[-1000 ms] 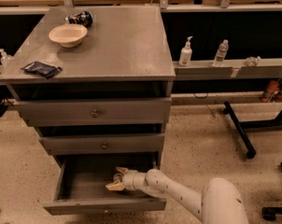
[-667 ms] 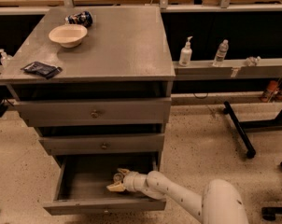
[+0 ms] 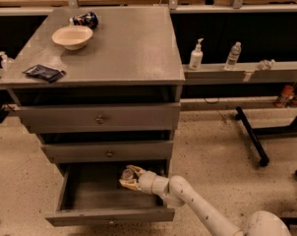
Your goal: Pick orange can from bottom drawer and place on counter
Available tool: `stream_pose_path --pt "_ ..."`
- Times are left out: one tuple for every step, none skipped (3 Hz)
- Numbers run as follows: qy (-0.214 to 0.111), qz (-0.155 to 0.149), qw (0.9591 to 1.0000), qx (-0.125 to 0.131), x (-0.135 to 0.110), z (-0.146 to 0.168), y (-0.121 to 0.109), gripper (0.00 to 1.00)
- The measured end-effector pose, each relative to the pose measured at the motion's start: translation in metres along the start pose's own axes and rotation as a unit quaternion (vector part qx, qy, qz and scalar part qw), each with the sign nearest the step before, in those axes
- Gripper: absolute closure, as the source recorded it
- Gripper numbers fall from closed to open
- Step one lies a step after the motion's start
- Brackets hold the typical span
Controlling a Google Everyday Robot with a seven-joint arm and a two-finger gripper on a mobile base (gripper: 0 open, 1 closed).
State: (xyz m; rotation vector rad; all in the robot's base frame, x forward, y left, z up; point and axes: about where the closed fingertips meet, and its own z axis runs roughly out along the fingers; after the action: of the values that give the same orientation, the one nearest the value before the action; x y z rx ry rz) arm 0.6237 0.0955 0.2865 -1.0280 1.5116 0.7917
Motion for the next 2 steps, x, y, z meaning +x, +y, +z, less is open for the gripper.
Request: stream_pose_path --pt "-0.063 -0.070 0.9936 -0.064 -0.116 -0.053 0.016 1.00" --pt "-0.063 -0.100 0.9870 -0.108 -0.185 -0.088 0.020 1.00"
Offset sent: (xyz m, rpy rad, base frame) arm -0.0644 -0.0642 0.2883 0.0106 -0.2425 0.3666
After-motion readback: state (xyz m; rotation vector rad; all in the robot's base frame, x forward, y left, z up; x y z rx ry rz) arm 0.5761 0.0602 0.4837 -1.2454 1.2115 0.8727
